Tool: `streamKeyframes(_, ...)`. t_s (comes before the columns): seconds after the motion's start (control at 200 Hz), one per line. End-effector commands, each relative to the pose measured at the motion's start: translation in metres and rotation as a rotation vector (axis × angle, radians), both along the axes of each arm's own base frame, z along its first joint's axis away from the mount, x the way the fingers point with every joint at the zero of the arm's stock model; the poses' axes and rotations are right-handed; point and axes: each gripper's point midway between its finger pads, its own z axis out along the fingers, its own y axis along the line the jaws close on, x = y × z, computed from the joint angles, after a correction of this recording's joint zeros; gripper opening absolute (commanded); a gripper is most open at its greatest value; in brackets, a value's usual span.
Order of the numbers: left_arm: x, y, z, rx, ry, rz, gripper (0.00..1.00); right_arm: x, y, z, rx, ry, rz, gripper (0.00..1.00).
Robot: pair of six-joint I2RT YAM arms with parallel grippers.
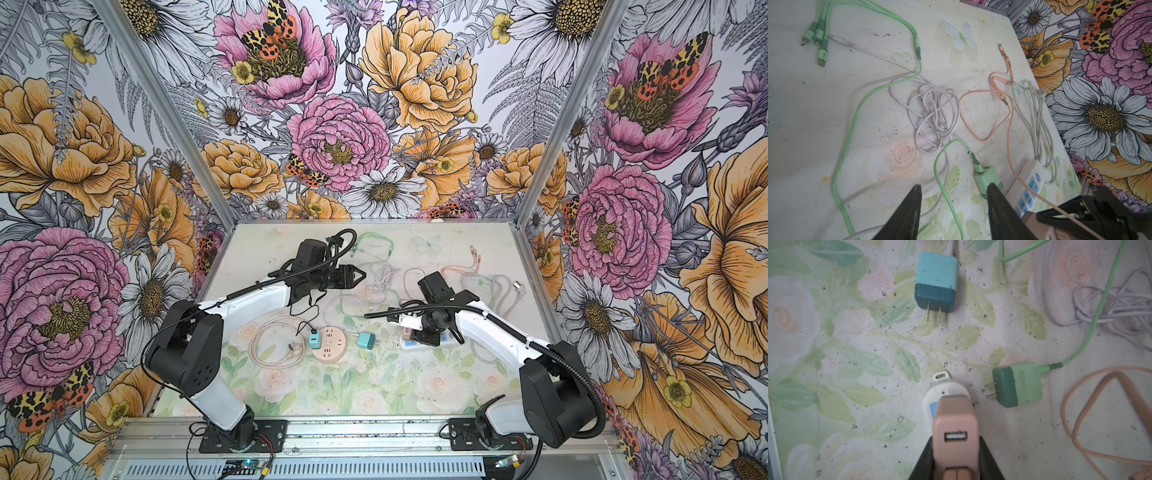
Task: Insert the plug
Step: 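Align the pink charger's prongs above the power strip's nearest socket with the right gripper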
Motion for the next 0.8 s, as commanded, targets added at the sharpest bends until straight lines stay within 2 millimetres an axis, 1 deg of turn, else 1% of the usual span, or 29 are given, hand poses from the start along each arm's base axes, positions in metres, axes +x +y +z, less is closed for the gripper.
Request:
streamKeyframes(0.0,0.002,-0.001,0.004,-0.033,-0.004,-0.005,0.52,-0.005,-0.013,-0.021,-0.084,0.024,0.007,0.0)
streamKeyframes(0.06,0.002,0.001,0.005,-0.033,-0.005,-0.003,0.52,-0.007,-0.016,-0.025,-0.104,0.025,0.015,0.0)
streamKeyframes(0.175,0.004,0.004,0.006,-0.034,-0.008,0.002,0.52,-0.007,-0.027,-0.034,-0.174,0.009,0.023,0.0)
streamKeyframes(0.3,0.005,0.005,0.008,-0.039,-0.011,0.004,0.51,-0.006,-0.032,-0.033,-0.192,-0.005,0.02,0.0)
streamKeyframes(0.415,0.005,0.004,0.011,-0.049,-0.014,0.002,0.51,-0.009,-0.033,-0.026,-0.172,-0.026,0.011,0.0)
streamKeyframes(0.515,0.005,0.002,0.012,-0.056,-0.013,-0.002,0.51,-0.011,-0.029,-0.02,-0.136,-0.03,0.001,0.0)
streamKeyframes(0.606,0.004,0.0,0.013,-0.068,-0.01,-0.006,0.51,-0.012,-0.021,-0.011,-0.086,-0.032,-0.001,0.0)
streamKeyframes(0.696,0.003,-0.003,0.017,-0.075,-0.017,-0.011,0.51,-0.01,-0.013,0.003,-0.02,-0.044,-0.002,0.0)
streamKeyframes(0.796,0.001,-0.005,0.016,-0.077,-0.01,-0.017,0.51,-0.01,-0.005,0.015,0.033,-0.049,-0.003,0.0)
